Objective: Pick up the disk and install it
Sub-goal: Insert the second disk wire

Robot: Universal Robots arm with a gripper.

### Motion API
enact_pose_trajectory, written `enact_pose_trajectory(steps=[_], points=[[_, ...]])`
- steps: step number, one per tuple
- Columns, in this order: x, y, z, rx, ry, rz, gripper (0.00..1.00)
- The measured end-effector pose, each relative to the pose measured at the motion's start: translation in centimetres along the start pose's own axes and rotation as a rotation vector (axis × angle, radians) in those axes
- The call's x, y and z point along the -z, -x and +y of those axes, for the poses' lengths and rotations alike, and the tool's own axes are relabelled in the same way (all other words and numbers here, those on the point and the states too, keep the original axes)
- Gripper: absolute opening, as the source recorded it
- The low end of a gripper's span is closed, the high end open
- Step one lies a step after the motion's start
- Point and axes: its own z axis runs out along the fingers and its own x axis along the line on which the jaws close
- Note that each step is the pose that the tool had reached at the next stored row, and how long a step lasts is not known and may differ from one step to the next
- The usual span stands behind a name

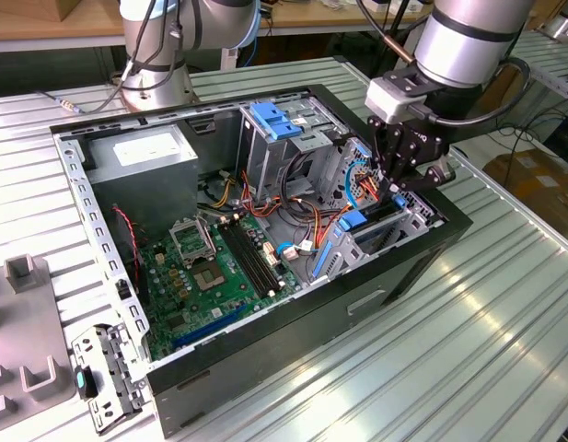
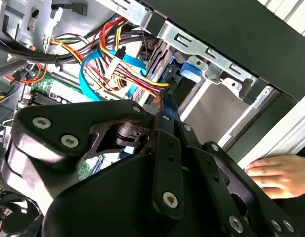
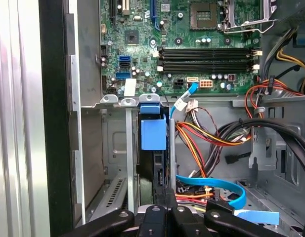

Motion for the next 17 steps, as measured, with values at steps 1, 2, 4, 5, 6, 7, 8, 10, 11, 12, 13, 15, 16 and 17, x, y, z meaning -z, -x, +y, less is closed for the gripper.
enact_pose_trajectory(steps=[1,2,4,5,6,7,8,10,11,12,13,15,16,17], points=[[0.41,-0.03,-0.01,0.000,0.0026,-0.0005,0.11],[0.71,-0.04,-0.02,0.000,0.0097,-0.0004,0.11],[0.75,-0.03,-0.03,0.001,0.0332,-0.0003,0.11],[0.77,-0.04,-0.02,0.001,0.0366,-0.0003,0.11],[0.83,-0.05,-0.03,0.001,0.0372,-0.0008,0.11],[0.89,-0.04,-0.03,0.002,0.0374,-0.0009,0.11],[1.03,-0.05,-0.04,0.002,0.0374,-0.0007,0.11],[1.72,-0.08,-0.07,0.002,0.0382,-0.0008,0.11],[2.58,-0.11,-0.10,0.002,0.0384,-0.0008,0.11],[2.95,-0.12,-0.12,0.002,0.0384,-0.0008,0.11],[3.38,-0.10,-0.14,0.002,0.0385,-0.0008,0.11],[3.49,-0.05,-0.14,0.002,0.0455,-0.0007,0.11],[3.51,-0.02,-0.13,0.002,0.0475,-0.0006,0.11],[3.51,0.01,-0.12,0.002,0.0489,-0.0006,0.11]])
